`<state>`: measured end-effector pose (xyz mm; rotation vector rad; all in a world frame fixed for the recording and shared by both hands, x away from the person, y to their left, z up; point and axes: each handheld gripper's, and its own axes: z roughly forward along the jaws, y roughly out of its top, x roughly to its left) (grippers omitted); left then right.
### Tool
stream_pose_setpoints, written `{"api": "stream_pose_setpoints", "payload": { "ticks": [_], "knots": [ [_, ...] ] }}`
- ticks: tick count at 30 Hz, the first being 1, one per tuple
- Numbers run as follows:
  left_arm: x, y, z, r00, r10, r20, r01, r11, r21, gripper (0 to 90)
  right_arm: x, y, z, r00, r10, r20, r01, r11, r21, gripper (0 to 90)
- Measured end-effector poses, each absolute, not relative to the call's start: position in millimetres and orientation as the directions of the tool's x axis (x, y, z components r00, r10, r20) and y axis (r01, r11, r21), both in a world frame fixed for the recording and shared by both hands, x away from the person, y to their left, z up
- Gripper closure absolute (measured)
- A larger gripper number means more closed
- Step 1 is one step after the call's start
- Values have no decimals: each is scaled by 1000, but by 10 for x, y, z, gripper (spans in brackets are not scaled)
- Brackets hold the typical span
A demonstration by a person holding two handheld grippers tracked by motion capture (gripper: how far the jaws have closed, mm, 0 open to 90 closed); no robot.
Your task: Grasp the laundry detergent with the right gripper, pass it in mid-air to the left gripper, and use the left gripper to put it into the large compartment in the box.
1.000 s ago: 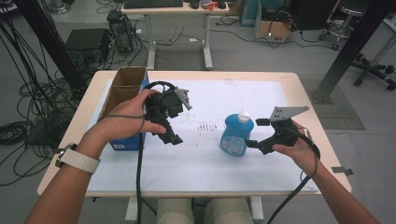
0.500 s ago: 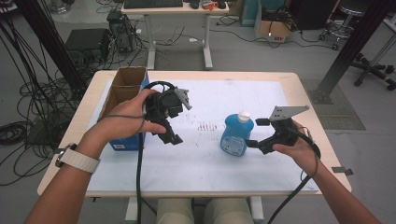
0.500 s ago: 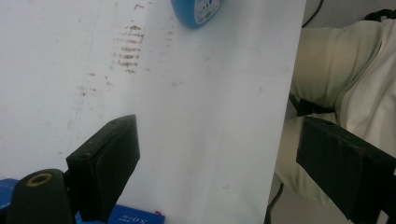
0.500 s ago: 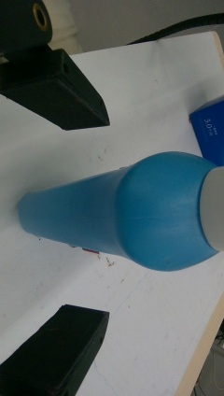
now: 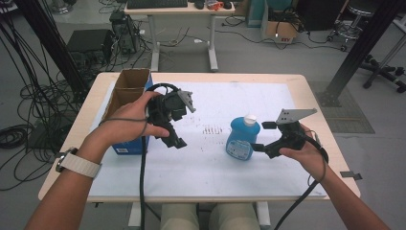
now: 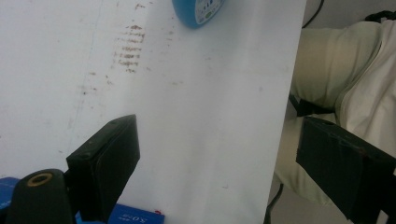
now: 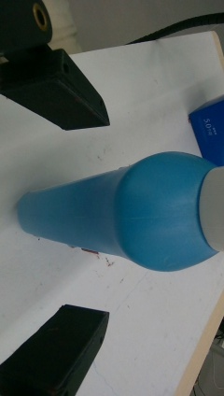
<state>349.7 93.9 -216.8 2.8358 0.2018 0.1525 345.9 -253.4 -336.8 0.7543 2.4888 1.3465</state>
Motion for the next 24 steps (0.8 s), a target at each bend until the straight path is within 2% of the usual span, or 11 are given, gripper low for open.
{"api": "stream_pose_setpoints", "payload": {
  "ticks": [24],
  "knots": [
    [3502, 953, -2176, 984, 160, 85, 127, -943, 307, 138, 3459, -2537, -3373, -846, 530, 54, 335, 451, 827, 67]
  ]
}}
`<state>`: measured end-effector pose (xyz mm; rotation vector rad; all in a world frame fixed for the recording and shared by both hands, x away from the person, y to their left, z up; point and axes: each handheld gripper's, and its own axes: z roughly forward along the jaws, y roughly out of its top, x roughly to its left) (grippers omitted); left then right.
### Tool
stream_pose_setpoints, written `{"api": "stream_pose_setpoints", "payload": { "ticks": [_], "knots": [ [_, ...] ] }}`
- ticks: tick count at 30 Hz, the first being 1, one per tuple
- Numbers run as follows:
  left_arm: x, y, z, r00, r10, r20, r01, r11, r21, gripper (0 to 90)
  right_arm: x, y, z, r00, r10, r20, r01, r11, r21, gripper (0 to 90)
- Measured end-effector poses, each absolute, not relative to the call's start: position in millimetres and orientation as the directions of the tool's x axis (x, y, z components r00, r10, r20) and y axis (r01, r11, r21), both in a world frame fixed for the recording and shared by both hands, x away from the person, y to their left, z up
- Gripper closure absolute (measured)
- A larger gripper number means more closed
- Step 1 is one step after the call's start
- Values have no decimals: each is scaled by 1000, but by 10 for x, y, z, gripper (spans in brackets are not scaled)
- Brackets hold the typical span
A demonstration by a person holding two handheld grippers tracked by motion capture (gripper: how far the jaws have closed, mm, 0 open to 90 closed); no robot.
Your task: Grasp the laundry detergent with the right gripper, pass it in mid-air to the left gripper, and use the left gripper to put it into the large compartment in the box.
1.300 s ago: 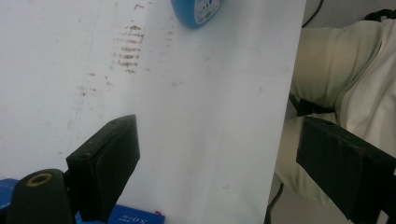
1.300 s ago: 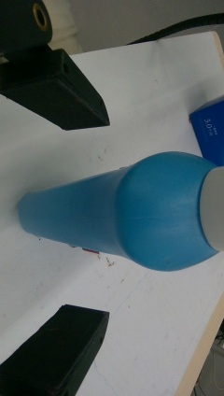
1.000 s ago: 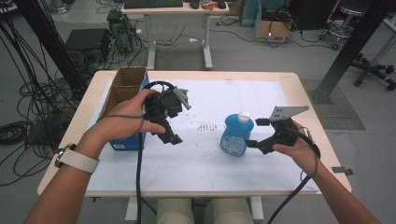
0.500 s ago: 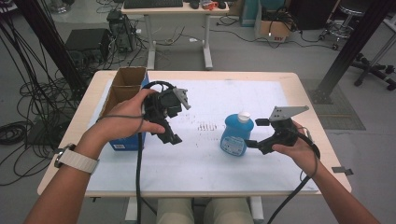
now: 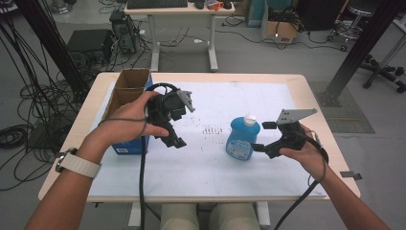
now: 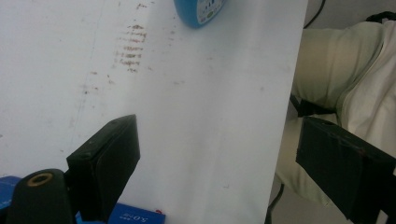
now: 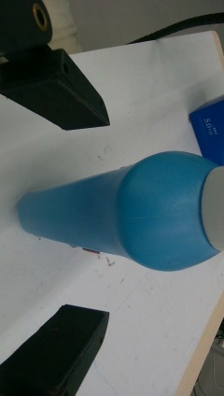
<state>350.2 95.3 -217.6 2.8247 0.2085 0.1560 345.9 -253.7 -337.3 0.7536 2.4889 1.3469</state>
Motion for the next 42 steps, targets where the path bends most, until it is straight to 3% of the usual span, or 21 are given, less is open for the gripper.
{"api": "stream_pose_setpoints", "payload": {
  "ticks": [42],
  "knots": [
    [3507, 971, -2190, 983, 163, 87, 129, -942, 308, 138, 3474, -2532, -3478, -839, 541, 59, 341, 437, 833, 54]
  ]
}}
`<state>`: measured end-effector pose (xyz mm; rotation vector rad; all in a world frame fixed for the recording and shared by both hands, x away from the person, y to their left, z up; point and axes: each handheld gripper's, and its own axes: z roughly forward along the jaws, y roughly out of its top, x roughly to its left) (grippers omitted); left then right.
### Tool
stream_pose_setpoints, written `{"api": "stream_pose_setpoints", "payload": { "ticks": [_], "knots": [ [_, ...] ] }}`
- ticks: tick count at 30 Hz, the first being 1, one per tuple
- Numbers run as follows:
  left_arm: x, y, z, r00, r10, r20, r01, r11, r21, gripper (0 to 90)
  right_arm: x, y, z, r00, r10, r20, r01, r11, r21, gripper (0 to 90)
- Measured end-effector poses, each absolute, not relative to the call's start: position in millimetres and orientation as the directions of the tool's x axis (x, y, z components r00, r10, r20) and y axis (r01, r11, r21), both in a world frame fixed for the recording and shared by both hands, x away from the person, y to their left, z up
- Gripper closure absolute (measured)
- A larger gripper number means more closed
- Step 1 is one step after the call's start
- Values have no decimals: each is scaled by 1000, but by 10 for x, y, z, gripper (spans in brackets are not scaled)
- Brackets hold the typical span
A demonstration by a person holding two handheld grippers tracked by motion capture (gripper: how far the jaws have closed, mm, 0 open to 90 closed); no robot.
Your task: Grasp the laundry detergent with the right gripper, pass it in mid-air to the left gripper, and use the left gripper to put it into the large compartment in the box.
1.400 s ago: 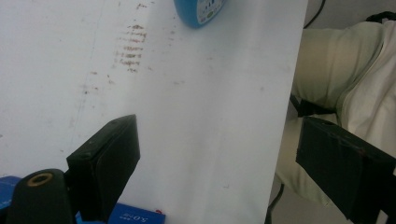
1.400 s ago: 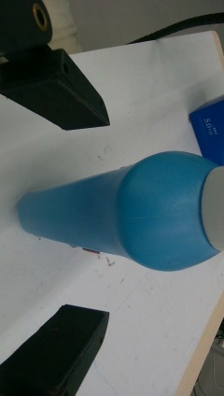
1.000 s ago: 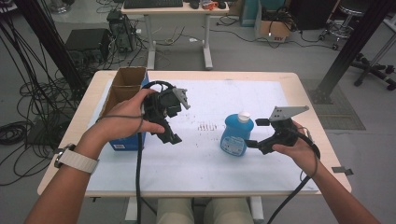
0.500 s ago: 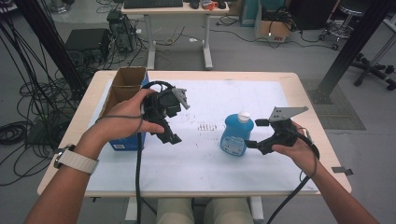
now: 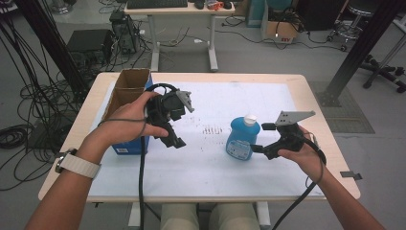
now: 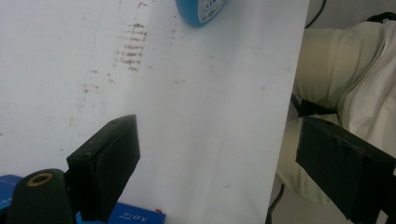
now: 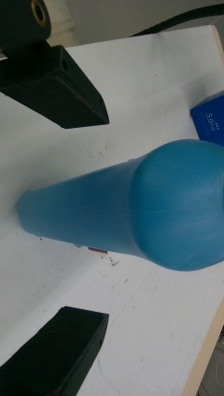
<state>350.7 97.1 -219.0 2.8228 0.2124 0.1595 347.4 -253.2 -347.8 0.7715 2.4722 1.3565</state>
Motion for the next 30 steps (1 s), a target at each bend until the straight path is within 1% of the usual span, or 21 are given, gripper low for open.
{"api": "stream_pose_setpoints", "payload": {
  "ticks": [13, 30],
  "knots": [
    [3504, 967, -2191, 983, 162, 89, 127, -942, 310, 138, 3481, -2492, -3526, -840, 539, 59, 332, 426, 841, 45],
    [3500, 973, -2225, 982, 168, 81, 135, -941, 310, 139, 3521, -2413, -3696, -828, 558, 52, 319, 393, 863, 38]
  ]
}}
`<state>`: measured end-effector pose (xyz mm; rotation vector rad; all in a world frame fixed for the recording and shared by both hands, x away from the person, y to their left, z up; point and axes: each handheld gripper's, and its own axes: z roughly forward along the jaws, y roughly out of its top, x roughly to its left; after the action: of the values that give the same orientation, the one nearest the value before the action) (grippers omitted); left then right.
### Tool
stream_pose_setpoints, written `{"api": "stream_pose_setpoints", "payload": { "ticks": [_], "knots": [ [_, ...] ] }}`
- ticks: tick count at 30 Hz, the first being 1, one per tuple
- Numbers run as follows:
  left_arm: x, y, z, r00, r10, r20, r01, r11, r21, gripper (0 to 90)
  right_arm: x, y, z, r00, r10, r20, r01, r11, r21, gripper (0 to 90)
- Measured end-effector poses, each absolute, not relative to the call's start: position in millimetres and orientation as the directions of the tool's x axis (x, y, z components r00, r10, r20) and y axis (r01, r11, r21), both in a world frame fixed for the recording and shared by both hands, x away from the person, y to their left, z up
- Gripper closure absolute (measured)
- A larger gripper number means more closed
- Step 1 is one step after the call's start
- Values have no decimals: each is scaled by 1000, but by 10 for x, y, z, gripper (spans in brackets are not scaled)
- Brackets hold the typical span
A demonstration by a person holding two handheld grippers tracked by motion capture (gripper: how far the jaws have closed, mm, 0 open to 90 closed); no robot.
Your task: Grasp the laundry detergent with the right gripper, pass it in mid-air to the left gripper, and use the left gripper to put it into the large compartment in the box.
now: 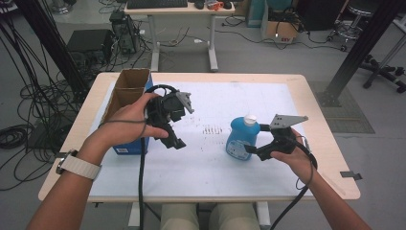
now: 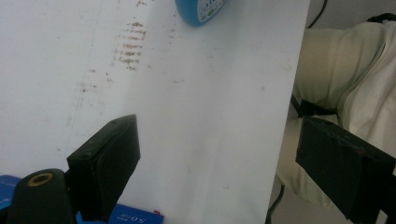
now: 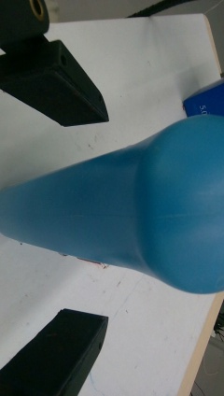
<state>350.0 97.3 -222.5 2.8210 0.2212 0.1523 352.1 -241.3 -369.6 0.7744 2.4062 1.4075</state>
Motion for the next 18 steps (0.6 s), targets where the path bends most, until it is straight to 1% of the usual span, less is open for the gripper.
{"api": "stream_pose_setpoints", "payload": {
  "ticks": [18],
  "knots": [
    [3499, 974, -2235, 982, 172, 80, 140, -942, 306, 140, 3550, -2344, -3836, -823, 564, 71, 314, 346, 884, 52]
  ]
}}
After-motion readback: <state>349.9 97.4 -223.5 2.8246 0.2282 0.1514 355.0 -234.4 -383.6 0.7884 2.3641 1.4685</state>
